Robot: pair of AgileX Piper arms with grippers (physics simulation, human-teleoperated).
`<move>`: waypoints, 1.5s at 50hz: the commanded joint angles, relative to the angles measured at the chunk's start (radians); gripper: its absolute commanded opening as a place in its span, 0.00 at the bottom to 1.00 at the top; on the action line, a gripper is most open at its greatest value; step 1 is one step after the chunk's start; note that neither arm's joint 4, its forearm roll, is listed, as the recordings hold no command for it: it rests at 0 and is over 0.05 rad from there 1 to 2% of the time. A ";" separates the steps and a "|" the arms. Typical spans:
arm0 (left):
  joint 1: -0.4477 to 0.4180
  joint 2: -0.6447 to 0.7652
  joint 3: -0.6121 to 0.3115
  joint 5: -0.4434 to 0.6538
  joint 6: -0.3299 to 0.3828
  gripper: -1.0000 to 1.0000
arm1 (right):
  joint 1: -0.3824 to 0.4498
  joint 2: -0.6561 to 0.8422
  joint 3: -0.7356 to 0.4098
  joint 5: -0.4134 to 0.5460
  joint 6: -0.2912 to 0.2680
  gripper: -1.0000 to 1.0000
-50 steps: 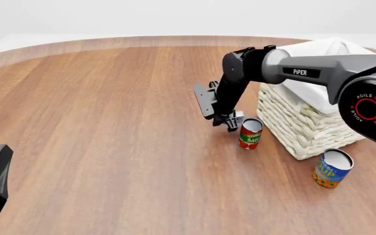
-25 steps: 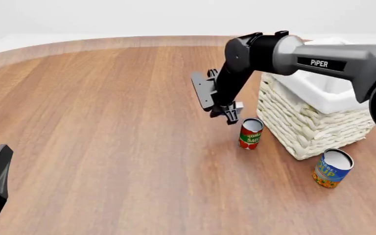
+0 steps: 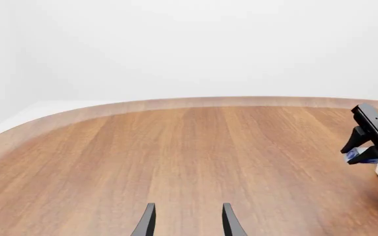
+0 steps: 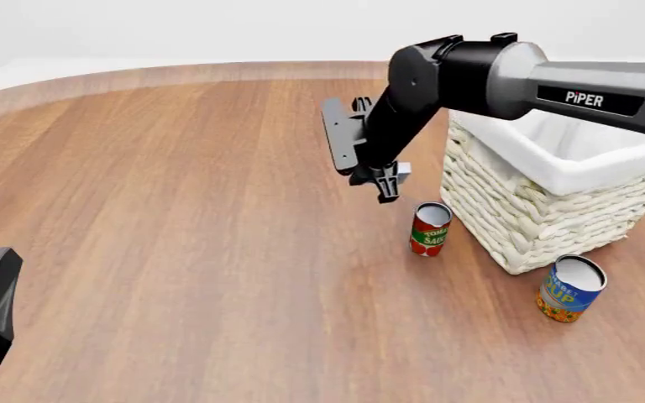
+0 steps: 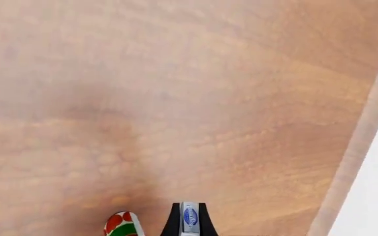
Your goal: Pick up the alphabet soup and the cream cheese box, and put them in the basket.
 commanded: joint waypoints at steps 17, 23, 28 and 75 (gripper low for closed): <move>0.000 0.000 0.000 0.000 0.000 1.00 | 0.058 -0.127 0.061 -0.090 0.180 0.00; 0.000 0.000 0.000 0.000 0.000 1.00 | 0.060 -0.153 0.073 -0.111 0.207 0.00; 0.000 0.000 0.000 0.000 0.000 1.00 | 0.056 -0.166 0.077 -0.119 0.212 0.00; 0.000 0.000 0.000 0.000 0.000 1.00 | 0.090 -0.384 0.242 -0.400 0.337 0.00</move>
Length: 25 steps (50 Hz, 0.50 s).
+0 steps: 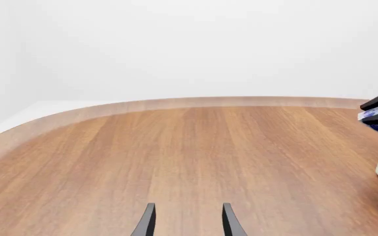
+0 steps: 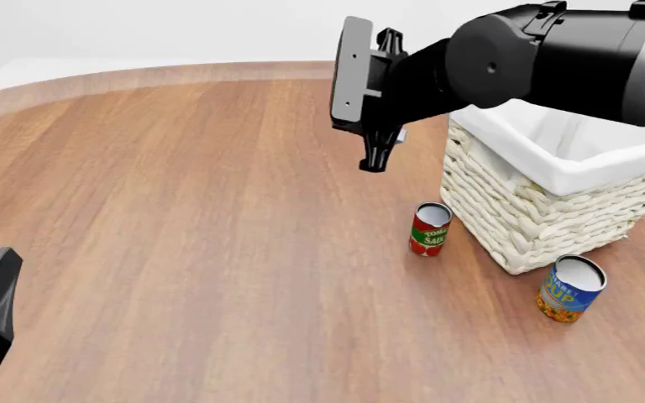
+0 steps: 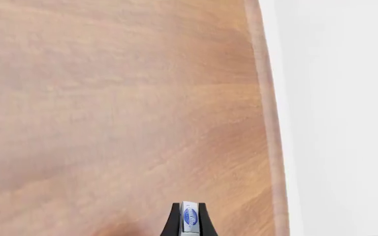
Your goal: Pick up the alphabet soup and the cream cheese box, and put them in the basket.
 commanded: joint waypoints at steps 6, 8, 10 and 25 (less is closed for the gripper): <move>0.000 0.000 0.000 0.000 0.000 1.00 | 0.023 -0.073 0.040 -0.092 0.050 0.00; 0.000 0.000 0.000 0.000 0.000 1.00 | 0.019 -0.076 0.045 -0.096 0.046 0.00; 0.000 0.000 0.000 0.000 0.000 1.00 | 0.023 -0.085 0.045 -0.100 0.056 0.00; 0.000 0.000 0.000 0.000 0.000 1.00 | 0.047 -0.162 0.108 -0.203 0.120 0.00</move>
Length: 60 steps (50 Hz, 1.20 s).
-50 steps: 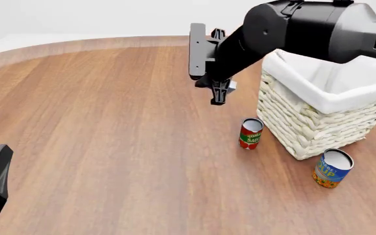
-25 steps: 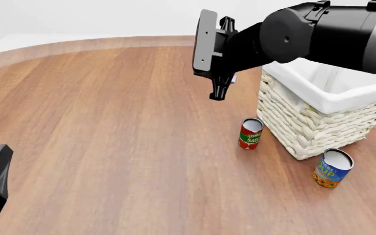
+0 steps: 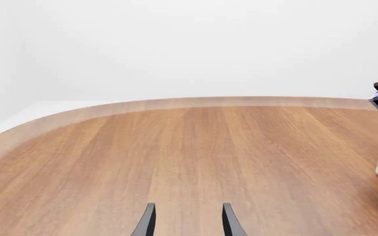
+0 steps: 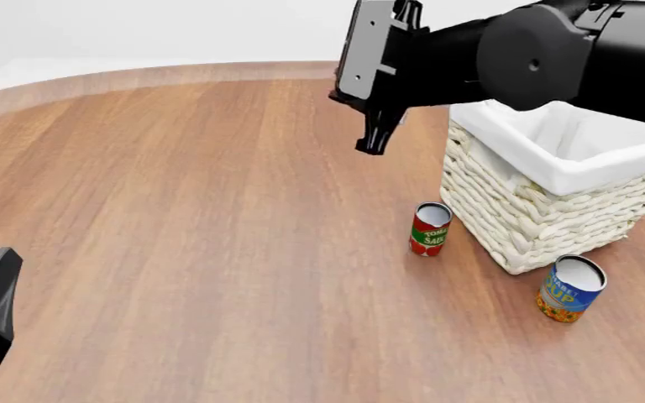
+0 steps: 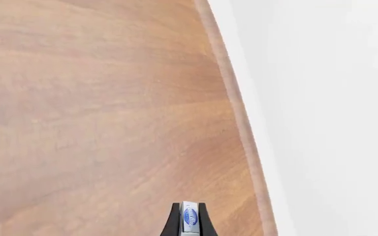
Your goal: Pick up the alphabet soup and the cream cheese box, and put them in the basket.
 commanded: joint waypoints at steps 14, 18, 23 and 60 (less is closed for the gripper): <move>0.000 0.000 0.000 0.000 0.000 1.00 | 0.060 -0.171 0.105 -0.102 0.135 0.00; 0.000 0.000 0.000 0.000 0.000 1.00 | 0.072 -0.204 0.119 -0.108 0.167 0.00; 0.000 0.000 0.000 0.000 0.000 1.00 | 0.088 -0.252 0.134 -0.117 0.215 0.00; 0.000 0.000 0.000 0.000 0.000 1.00 | 0.067 -0.420 0.168 -0.116 0.386 0.00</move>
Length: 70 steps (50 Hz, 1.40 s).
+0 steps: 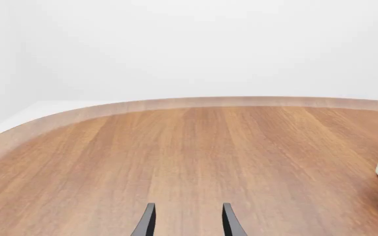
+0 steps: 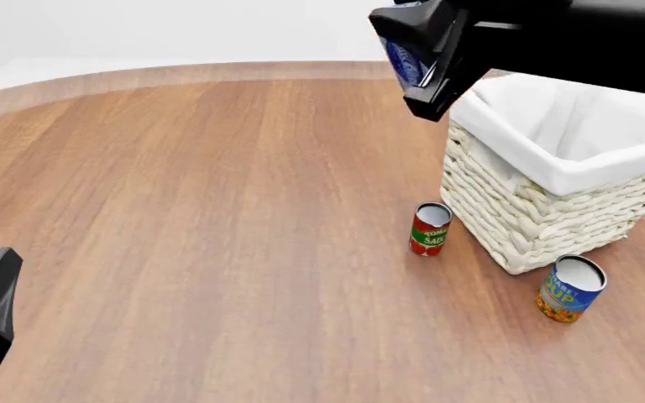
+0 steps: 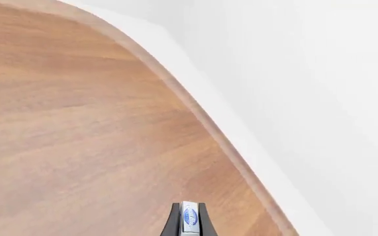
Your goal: Pick up the alphabet soup and the cream cheese box, and put them in the basket.
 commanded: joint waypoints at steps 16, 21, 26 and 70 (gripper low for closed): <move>0.000 0.000 0.000 0.000 0.000 1.00 | -0.065 -0.045 -0.052 -0.024 0.109 0.00; 0.000 0.000 0.000 0.000 0.000 1.00 | -0.080 -0.044 -0.055 -0.027 0.117 0.00; 0.000 0.000 0.000 0.000 0.000 1.00 | -0.096 -0.037 -0.064 -0.026 0.124 0.00; 0.000 0.000 0.000 0.000 0.000 1.00 | -0.209 -0.226 0.043 0.043 0.180 0.00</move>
